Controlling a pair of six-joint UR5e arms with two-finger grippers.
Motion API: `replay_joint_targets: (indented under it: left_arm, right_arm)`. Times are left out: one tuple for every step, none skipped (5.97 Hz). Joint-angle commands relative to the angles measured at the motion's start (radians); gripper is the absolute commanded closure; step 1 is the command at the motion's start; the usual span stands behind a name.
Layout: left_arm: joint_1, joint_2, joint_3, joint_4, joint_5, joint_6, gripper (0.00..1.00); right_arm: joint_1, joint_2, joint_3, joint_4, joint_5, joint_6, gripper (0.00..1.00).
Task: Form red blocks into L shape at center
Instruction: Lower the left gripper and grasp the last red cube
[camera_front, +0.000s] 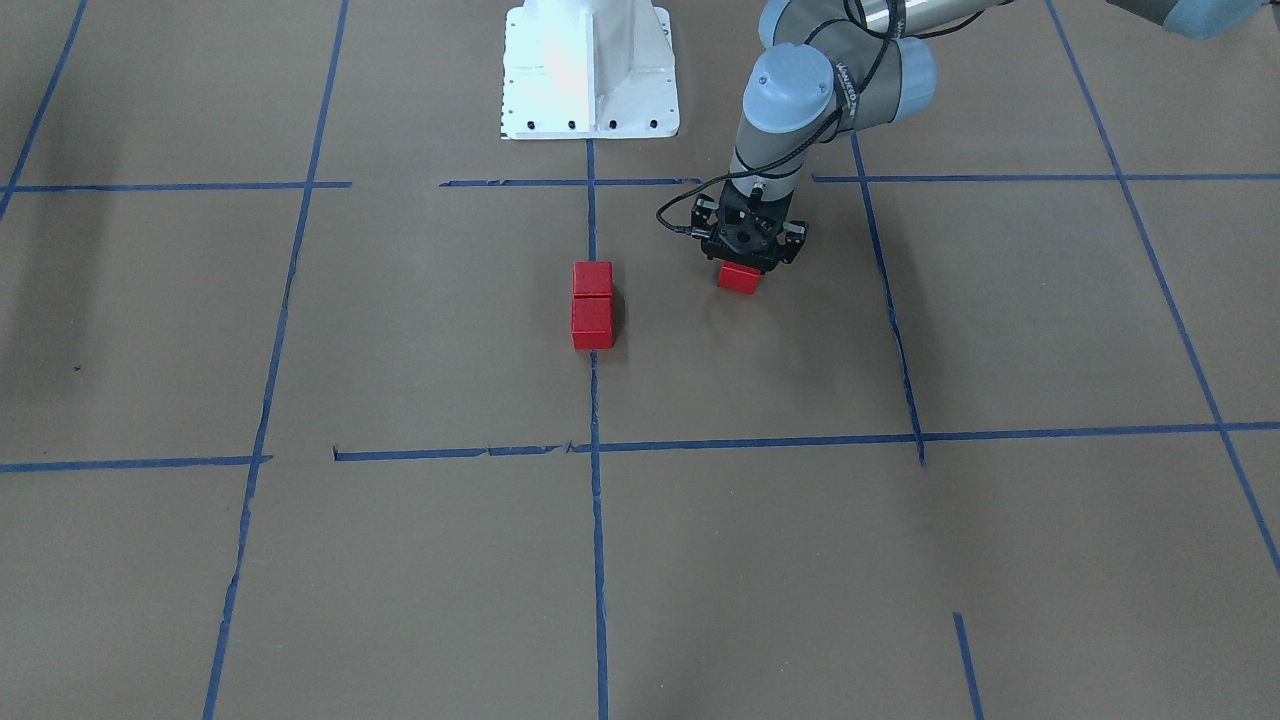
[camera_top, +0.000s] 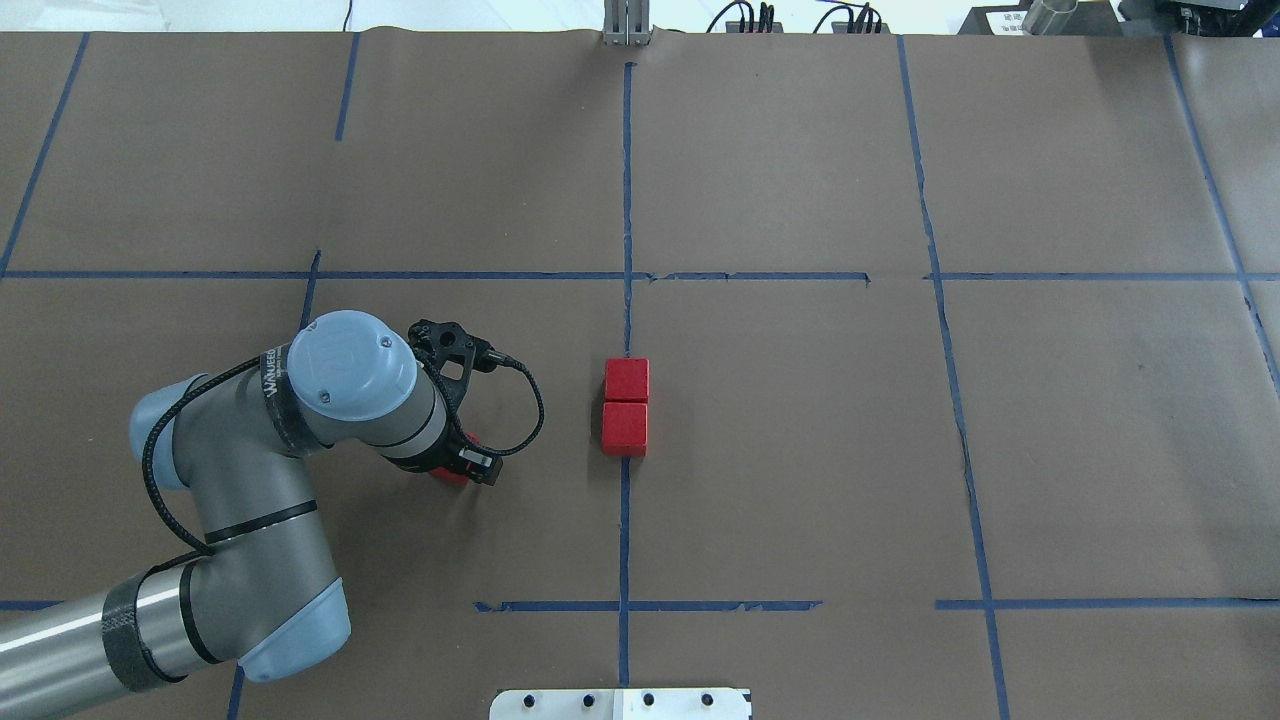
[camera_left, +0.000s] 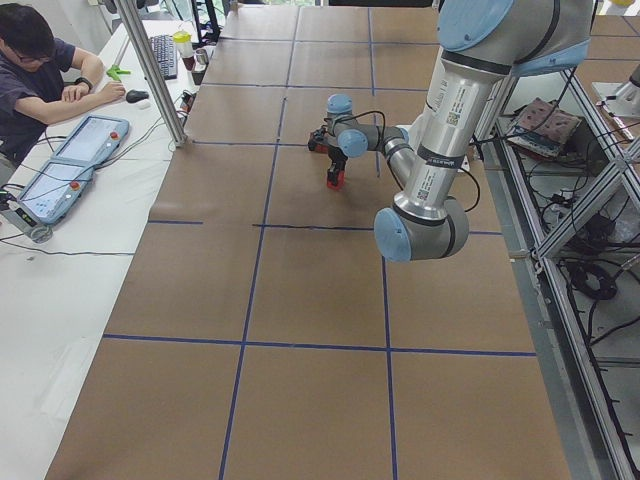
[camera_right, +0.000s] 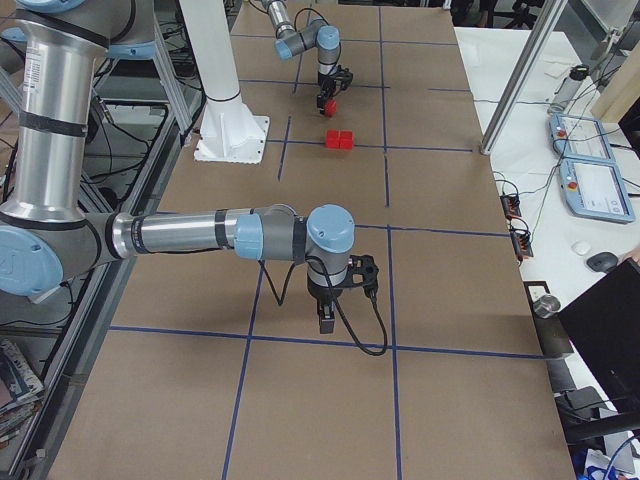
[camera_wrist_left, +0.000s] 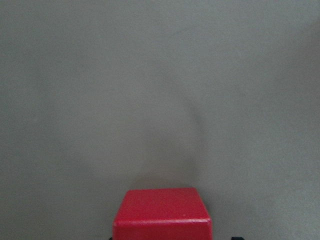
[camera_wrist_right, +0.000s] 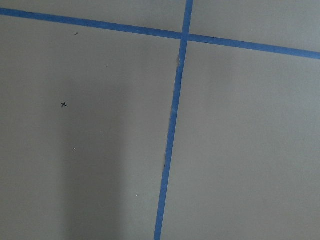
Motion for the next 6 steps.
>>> replay_joint_targets:
  left_arm:
    - [0.002,-0.006,0.013,0.0,-0.003,0.001,0.27]
    - [0.002,-0.006,0.013,0.0,-0.003,0.001,0.32]
    - [0.002,-0.009,0.013,0.001,-0.004,0.001,0.39]
    - [0.0,-0.01,0.015,0.001,-0.004,0.0,0.41]
    - [-0.011,-0.03,0.021,0.004,-0.004,-0.013,0.43]
    - [-0.046,-0.07,0.021,0.034,-0.007,-0.049,0.51]
  right_arm:
    - [-0.001,0.0,0.002,0.0,0.0,0.0,0.0]
    - [-0.002,0.0,0.002,0.0,0.0,0.0,0.0]
    - [-0.002,0.0,0.002,0.0,0.0,0.0,0.0]
    - [-0.002,0.0,0.002,0.0,0.0,0.0,0.0]
    - [0.0,0.0,0.003,0.002,0.0,0.0,0.0]
    - [0.0,0.0,0.003,0.002,0.0,0.0,0.0]
